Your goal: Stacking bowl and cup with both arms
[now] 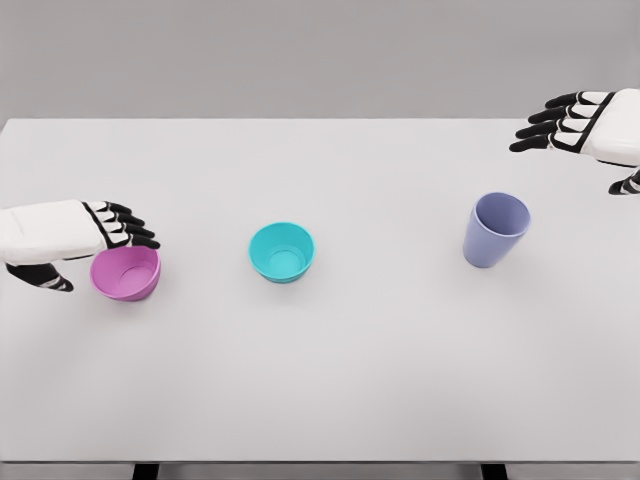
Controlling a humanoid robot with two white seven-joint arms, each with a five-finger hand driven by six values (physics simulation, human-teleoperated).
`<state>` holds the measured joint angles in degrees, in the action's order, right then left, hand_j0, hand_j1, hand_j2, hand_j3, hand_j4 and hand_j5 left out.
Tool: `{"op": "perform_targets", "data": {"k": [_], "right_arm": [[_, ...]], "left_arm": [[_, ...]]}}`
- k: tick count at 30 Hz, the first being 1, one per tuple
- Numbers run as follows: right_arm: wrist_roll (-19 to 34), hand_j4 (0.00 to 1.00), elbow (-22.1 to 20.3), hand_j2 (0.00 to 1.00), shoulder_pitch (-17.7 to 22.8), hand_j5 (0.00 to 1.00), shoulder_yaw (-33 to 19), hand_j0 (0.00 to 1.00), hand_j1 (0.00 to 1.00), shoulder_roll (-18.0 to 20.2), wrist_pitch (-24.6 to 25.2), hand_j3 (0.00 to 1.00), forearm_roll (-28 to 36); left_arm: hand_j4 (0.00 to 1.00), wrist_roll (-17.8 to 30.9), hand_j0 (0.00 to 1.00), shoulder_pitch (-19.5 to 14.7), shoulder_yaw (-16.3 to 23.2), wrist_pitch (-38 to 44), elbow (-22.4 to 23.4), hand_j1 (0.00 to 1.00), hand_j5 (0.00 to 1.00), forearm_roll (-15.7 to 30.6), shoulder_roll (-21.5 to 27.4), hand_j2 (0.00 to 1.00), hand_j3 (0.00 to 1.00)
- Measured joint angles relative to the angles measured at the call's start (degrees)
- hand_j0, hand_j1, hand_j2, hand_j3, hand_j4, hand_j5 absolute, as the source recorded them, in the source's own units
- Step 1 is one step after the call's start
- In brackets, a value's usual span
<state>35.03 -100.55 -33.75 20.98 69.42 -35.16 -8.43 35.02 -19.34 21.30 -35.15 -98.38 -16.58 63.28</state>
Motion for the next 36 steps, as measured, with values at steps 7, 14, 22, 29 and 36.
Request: {"op": "perform_targets", "data": {"k": [7,14,22,29,36], "right_arm": [[0.0,1.00,0.0,1.00,0.0,1.00,0.1,1.00,1.00,0.0,0.0,1.00,0.0],[0.0,1.00,0.0,1.00,0.1,1.00,0.1,1.00,1.00,0.0,0.0,1.00,0.0],[0.0,1.00,0.0,1.00,0.1,1.00,0.1,1.00,1.00,0.0,0.0,1.00,0.0],[0.0,1.00,0.0,1.00,0.1,1.00,0.2,1.00,1.00,0.0,0.0,1.00,0.0],[0.0,1.00,0.0,1.00,0.1,1.00,0.2,1.00,1.00,0.1,0.0,1.00,-0.1]], "left_arm": [[1.00,0.0,1.00,-0.1,0.1,5.2,0.0,1.00,1.00,2.5,-0.9,1.00,1.00],[1.00,0.0,1.00,-0.1,1.2,11.2,0.1,1.00,1.00,5.5,-1.0,1.00,1.00],[1.00,0.0,1.00,-0.1,3.9,12.9,0.5,1.00,1.00,5.2,-1.1,1.00,1.00],[1.00,0.0,1.00,-0.4,4.7,13.0,1.0,1.00,1.00,4.6,-1.7,1.00,1.00],[1.00,0.0,1.00,-0.4,4.8,13.0,1.5,1.00,1.00,3.1,-3.2,1.00,1.00]]}}
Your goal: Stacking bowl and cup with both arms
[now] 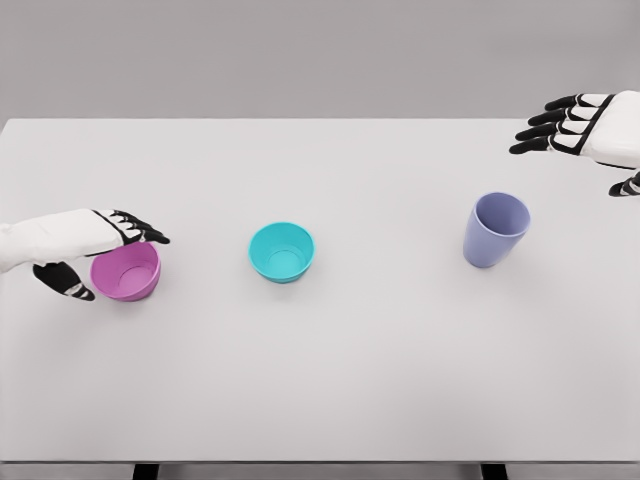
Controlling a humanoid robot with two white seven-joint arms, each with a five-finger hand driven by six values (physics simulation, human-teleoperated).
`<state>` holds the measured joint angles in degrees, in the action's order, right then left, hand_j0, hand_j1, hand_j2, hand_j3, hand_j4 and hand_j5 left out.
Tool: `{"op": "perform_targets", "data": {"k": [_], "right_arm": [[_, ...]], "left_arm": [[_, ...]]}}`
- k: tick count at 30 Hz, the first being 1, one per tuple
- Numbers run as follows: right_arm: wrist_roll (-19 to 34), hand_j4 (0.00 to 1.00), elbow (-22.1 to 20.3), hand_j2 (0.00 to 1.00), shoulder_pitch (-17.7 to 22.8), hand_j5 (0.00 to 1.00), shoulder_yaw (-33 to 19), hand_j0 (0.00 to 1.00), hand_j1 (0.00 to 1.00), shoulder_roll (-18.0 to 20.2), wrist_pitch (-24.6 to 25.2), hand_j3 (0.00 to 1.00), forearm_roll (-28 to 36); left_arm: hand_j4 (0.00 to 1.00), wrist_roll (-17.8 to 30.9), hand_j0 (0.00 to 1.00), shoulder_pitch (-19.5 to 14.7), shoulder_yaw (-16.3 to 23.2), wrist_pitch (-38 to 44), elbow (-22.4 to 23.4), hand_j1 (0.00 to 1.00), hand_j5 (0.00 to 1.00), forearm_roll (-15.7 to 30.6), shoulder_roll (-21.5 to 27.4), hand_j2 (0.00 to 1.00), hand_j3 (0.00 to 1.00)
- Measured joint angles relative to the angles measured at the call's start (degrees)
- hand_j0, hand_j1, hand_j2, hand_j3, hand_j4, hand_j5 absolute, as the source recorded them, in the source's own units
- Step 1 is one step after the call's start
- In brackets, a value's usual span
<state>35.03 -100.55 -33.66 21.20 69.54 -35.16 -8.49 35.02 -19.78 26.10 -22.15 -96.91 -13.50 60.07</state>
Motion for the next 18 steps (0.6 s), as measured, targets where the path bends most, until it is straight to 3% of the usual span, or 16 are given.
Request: {"op": "perform_targets", "data": {"k": [18], "right_arm": [[0.0,1.00,0.0,1.00,0.0,1.00,0.9,1.00,1.00,-0.1,0.0,1.00,-0.1]], "left_arm": [[1.00,0.0,1.00,0.0,1.0,0.0,1.5,1.00,1.00,-1.8,-2.4,1.00,1.00]]}}
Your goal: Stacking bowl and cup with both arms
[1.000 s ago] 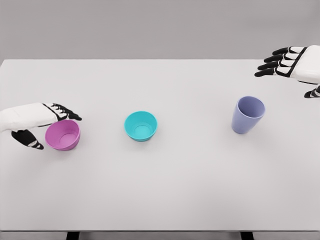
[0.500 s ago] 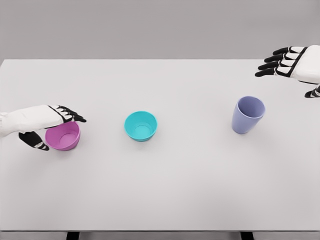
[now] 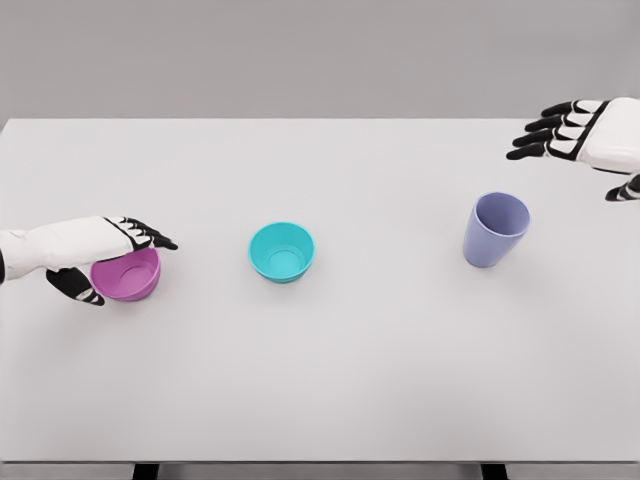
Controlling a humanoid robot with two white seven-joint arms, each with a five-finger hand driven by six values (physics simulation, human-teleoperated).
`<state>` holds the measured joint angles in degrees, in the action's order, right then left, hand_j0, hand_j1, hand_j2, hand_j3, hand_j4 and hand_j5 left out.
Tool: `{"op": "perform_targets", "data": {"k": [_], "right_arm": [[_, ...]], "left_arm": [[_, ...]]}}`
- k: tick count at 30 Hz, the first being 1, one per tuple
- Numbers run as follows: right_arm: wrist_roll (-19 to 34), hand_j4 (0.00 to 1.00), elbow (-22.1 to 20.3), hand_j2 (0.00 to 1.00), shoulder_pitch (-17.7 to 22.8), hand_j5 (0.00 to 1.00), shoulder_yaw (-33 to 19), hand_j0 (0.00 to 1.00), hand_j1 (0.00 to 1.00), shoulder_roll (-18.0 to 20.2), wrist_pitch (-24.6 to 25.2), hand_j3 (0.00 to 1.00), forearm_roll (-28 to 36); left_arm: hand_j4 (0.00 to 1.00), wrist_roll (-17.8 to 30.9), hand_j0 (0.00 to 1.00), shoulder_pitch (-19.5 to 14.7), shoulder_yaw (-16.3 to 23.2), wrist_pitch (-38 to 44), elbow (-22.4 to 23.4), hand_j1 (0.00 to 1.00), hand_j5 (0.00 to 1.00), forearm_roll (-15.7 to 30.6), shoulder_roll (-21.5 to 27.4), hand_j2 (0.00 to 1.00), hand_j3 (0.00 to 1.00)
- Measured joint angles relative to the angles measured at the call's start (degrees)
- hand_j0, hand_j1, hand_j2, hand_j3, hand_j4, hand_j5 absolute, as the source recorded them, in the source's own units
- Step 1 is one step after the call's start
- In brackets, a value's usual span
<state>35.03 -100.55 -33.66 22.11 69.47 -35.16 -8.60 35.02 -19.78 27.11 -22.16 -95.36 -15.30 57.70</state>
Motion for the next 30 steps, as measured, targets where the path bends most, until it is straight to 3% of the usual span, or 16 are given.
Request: {"op": "perform_targets", "data": {"k": [14,26,30], "right_arm": [[0.0,1.00,0.0,1.00,0.0,1.00,0.4,1.00,1.00,0.1,0.0,1.00,0.0],[0.0,1.00,0.0,1.00,0.1,1.00,2.2,1.00,1.00,2.4,0.0,1.00,0.0],[0.0,1.00,0.0,1.00,0.1,1.00,2.5,1.00,1.00,2.6,0.0,1.00,0.0]], "left_arm": [[1.00,0.0,1.00,0.0,0.6,-0.2,2.1,1.00,1.00,-0.5,-1.1,1.00,1.00],[1.00,0.0,1.00,-0.8,0.8,-0.5,3.5,1.00,1.00,-1.3,-2.4,1.00,1.00],[0.87,0.0,0.87,-0.8,1.1,-0.5,3.6,0.87,0.87,-1.3,-2.5,0.87,0.87]]}}
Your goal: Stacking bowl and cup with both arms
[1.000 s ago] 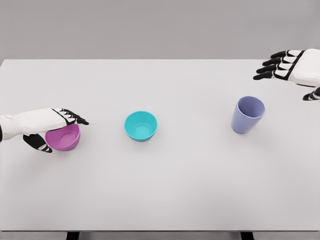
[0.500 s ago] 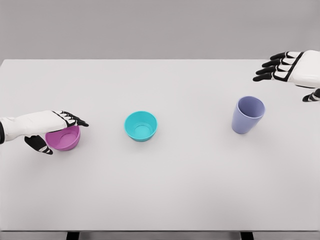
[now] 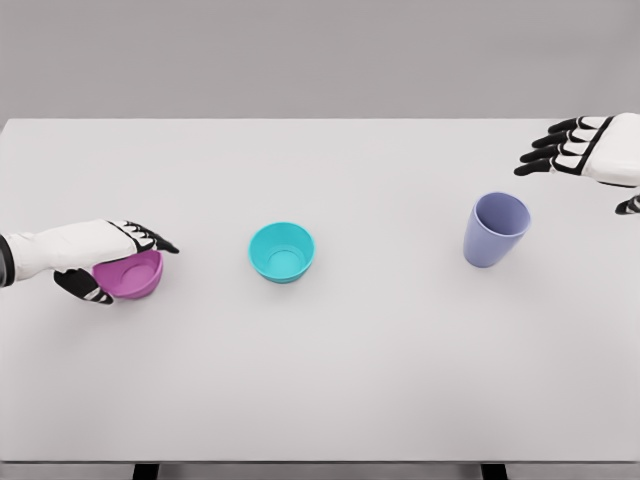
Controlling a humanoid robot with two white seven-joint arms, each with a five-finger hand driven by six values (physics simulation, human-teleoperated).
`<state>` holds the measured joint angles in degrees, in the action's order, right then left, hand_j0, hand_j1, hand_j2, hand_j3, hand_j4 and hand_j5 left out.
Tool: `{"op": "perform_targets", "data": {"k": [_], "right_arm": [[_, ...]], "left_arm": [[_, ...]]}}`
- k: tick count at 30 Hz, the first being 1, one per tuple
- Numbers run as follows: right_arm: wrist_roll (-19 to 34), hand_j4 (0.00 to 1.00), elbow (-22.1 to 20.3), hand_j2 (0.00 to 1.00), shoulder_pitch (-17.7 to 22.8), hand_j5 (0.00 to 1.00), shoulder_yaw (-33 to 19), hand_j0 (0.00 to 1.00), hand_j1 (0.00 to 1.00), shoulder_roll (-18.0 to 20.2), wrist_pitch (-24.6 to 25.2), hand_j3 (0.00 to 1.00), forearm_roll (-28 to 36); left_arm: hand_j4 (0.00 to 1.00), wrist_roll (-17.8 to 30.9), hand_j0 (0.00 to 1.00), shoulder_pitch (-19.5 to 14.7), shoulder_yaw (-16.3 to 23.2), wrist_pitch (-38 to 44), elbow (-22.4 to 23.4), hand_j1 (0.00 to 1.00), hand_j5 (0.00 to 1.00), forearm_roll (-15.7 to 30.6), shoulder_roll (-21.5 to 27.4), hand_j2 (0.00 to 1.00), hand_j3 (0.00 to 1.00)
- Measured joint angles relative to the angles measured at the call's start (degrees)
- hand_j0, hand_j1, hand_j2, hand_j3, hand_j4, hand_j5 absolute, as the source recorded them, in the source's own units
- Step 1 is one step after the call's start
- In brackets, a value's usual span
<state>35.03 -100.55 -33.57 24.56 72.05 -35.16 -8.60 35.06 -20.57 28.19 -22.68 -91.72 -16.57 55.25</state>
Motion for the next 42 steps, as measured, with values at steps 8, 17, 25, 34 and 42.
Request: {"op": "perform_targets", "data": {"k": [8,17,25,34,42], "right_arm": [[0.0,1.00,0.0,1.00,-0.1,1.00,0.1,1.00,1.00,0.3,0.0,1.00,0.0],[0.0,1.00,0.0,1.00,-0.1,1.00,0.1,1.00,1.00,0.5,0.0,1.00,0.0],[0.0,1.00,0.0,1.00,-0.1,1.00,0.1,1.00,1.00,0.3,0.0,1.00,0.0],[0.0,1.00,0.0,1.00,-0.3,1.00,0.1,1.00,1.00,0.1,0.0,1.00,0.0],[0.0,1.00,0.3,1.00,-0.5,1.00,0.3,1.00,1.00,-0.6,0.0,1.00,-0.4]], "left_arm": [[0.74,-0.1,0.74,-0.6,0.3,0.0,-0.1,0.74,0.74,0.5,0.1,0.74,0.74],[0.70,-0.1,0.70,-2.2,0.3,-0.2,-2.7,0.70,0.70,0.7,0.6,0.70,0.70],[0.70,-0.1,0.70,-3.8,0.2,-0.3,-5.9,0.70,0.70,0.8,0.7,0.70,0.70],[0.70,-0.1,0.70,-5.8,0.4,-2.0,-6.7,0.70,0.70,0.6,0.0,0.70,0.70],[0.70,-0.1,0.70,-8.3,1.6,-2.8,-6.9,0.70,0.70,0.3,-2.5,0.70,0.70]]}}
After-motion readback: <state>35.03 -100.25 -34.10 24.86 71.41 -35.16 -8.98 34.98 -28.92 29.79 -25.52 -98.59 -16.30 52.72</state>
